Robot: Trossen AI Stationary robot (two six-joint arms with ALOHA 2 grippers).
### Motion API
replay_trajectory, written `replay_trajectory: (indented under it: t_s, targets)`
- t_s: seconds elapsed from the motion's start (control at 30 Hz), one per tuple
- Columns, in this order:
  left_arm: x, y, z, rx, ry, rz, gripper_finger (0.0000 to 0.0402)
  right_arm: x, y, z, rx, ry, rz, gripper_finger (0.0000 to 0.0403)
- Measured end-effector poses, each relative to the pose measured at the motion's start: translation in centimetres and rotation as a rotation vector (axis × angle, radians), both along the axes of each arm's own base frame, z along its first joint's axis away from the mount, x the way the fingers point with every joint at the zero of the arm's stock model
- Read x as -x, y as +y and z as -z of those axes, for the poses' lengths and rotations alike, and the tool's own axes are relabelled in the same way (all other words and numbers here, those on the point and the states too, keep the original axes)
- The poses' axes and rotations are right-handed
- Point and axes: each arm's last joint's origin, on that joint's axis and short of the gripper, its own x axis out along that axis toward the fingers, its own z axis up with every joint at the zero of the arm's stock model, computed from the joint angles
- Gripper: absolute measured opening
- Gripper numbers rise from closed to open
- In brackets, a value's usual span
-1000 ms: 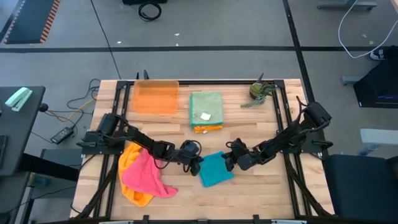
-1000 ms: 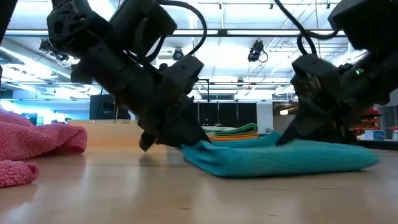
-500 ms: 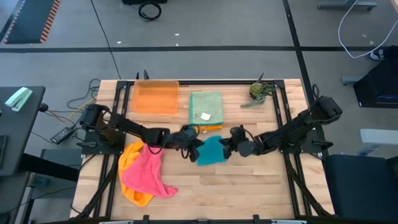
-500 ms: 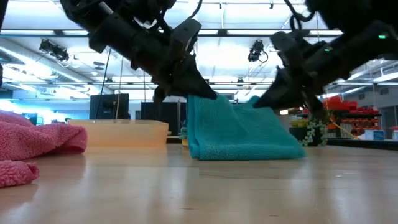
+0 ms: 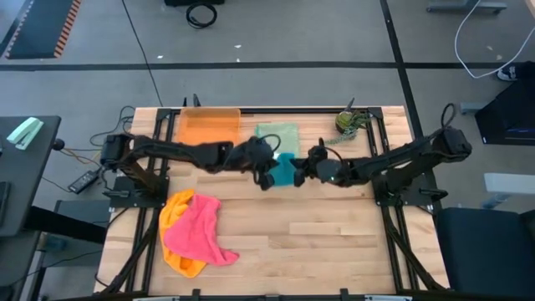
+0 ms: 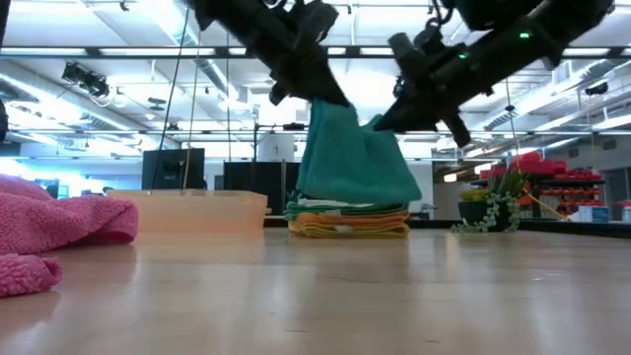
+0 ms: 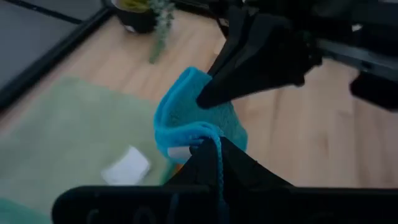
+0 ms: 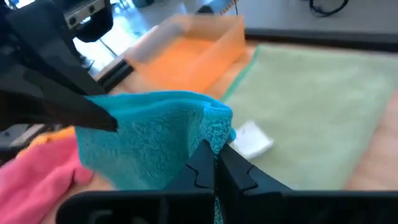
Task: Fold microfiber towels
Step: Stack the folded blue towel on the folded light green towel, then fold the pink towel
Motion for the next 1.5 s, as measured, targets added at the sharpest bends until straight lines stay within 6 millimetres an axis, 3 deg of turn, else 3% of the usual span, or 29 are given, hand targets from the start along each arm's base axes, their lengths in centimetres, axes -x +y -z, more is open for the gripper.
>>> replay_trajectory:
  t_s: [0.13, 0.4, 0.5, 0.8, 0.87, 1.17, 1.33, 1.5]
  targets:
    - [0.0, 2.3, -0.9, -0.035, 0.065, -0.031, 0.0007, -0.5, -1.9, -1.1, 0.031, 0.014, 0.029, 0.0003]
    - [1.1, 7.2, 0.5, -0.024, 0.137, -0.125, 0.0007, -1.0, -5.7, -2.1, 0.044, 0.042, 0.094, 0.0003]
    - [1.2, 9.0, 0.6, -0.014, 0.12, -0.137, 0.0007, -1.0, -6.8, -1.7, 0.024, 0.049, 0.111, 0.0003]
    - [1.5, 13.0, 3.9, 0.037, 0.213, -0.142, 0.0009, -1.5, -8.8, 0.7, -0.024, 0.114, 0.133, 0.0003]
    - [1.4, 13.6, 4.4, 0.028, 0.212, -0.149, 0.0024, -1.7, -9.1, 1.1, -0.024, 0.108, 0.143, 0.0003]
    - [1.2, 14.4, 4.5, -0.084, 0.214, -0.188, 0.015, -1.5, -10.9, 2.0, -0.033, 0.132, 0.208, 0.0025]
    - [1.0, 14.1, 4.5, -0.061, 0.195, -0.186, 0.02, -1.2, -11.7, 1.7, -0.029, 0.125, 0.209, 0.0081]
    - [0.2, 12.1, 4.5, 0.01, 0.171, -0.077, 0.0213, -0.6, -13.0, 1.7, -0.049, 0.127, 0.196, 0.0152]
